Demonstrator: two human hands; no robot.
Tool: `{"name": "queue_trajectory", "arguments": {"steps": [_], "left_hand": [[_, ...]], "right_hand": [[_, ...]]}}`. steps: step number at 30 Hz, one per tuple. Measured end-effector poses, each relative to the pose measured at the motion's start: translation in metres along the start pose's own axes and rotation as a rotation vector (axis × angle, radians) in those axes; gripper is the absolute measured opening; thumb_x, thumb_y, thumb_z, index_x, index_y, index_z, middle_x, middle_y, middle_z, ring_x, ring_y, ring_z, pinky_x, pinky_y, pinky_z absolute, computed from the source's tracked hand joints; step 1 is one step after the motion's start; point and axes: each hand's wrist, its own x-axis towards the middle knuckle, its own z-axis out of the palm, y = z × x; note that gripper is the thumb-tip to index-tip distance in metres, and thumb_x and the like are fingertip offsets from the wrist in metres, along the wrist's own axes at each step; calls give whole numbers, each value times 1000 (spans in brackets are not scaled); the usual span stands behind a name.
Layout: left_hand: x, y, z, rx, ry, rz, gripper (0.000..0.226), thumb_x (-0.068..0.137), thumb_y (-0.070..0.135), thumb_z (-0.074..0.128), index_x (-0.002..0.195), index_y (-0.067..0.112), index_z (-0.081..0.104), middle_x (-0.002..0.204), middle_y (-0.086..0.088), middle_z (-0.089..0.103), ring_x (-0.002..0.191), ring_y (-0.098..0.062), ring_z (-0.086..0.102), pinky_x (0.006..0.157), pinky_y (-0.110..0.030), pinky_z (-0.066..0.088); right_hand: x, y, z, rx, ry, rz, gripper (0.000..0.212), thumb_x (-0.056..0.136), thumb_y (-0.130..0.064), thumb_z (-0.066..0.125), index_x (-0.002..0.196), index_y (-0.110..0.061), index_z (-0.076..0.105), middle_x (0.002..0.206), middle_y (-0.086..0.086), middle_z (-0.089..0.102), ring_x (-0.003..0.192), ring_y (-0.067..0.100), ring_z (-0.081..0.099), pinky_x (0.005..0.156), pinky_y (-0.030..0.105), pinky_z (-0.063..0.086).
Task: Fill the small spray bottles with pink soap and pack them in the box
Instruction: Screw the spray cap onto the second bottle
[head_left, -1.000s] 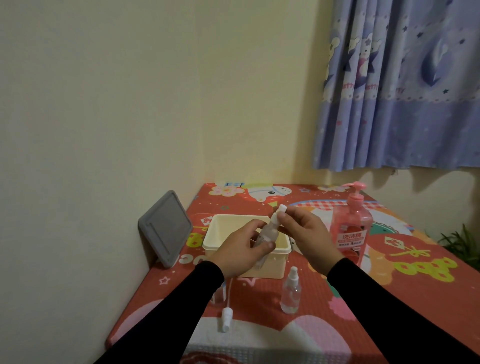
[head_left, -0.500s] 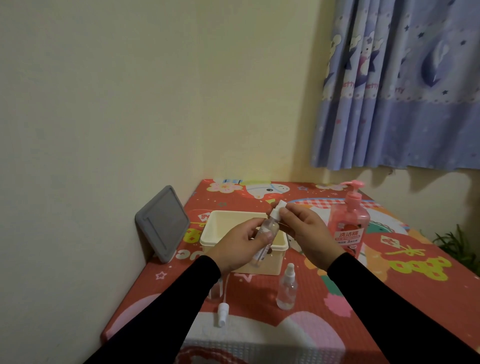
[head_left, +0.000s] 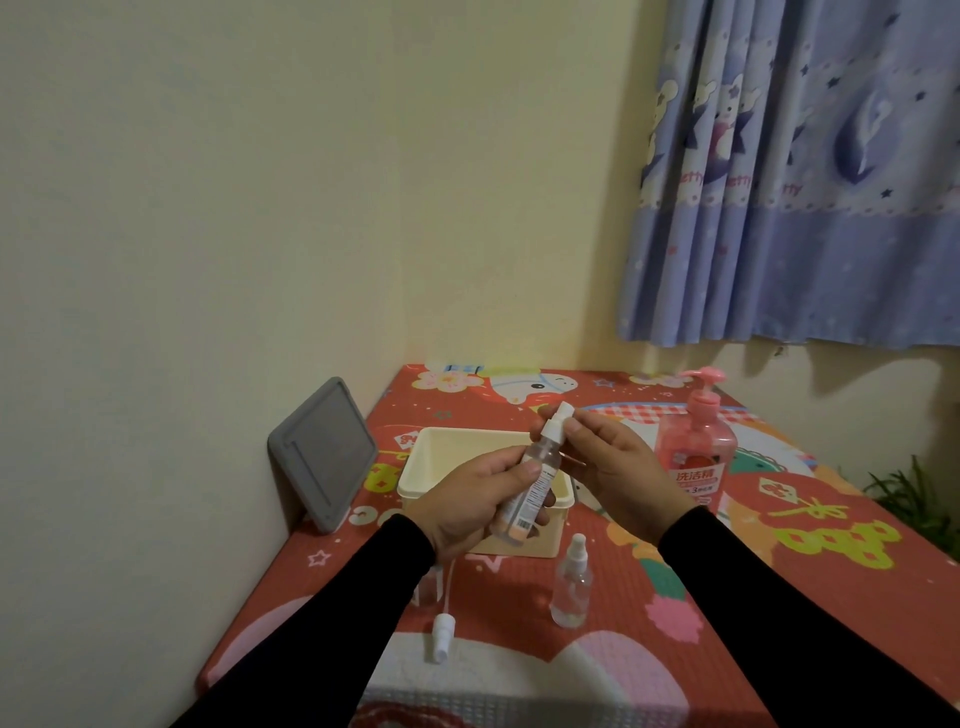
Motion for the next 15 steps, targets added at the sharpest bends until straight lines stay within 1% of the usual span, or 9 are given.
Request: {"name": "queue_trajectory", "arguments": {"steps": [3,6,8,10,13,15], "left_hand": [[-1,2,0,-95,-43,-15,33,101,22,44,128,5,52,86,-12,63,72,-20,62,64,-29,55],[0,1,0,-73,-28,-2,32,100,23,46,126,5,53,85,-11,63,72,-20,61,63,-28,54],[3,-2,0,11,19,33,31,99,23,49,126,7,55,85,-8,63,73,-19,62,66,-29,54],[5,-5,1,126,75,86,29,98,26,53,124,14,58,87,-4,64,77,-20,63,72,-33,54],[5,-9,4,260,131,169,28,96,29,58,123,22,61,101,-7,70,88,-22,67,84,-38,54],[5,-11,4,342,166,208,27,95,31,59,121,26,61,107,-5,71,93,-19,67,86,-37,55]], "right_hand": [[0,-2,0,40,-9,10,28,97,-15,45,119,-6,61,109,9,69,99,19,66,84,26,55],[-1,-3,1,19,-5,-2,27,97,-15,46,117,-5,62,103,7,70,94,17,66,81,24,55],[-1,-2,2,9,16,-15,26,93,-18,52,111,-3,64,98,8,69,92,18,66,81,25,55],[-1,0,4,-3,52,-29,27,87,-23,57,101,-2,65,92,9,68,88,19,66,80,25,55],[-2,4,6,-45,107,-47,20,83,-28,63,84,-8,67,87,12,65,84,22,64,81,29,55],[-3,7,6,-70,139,-49,19,80,-31,67,76,-13,65,84,14,62,83,25,61,84,35,52]]}}
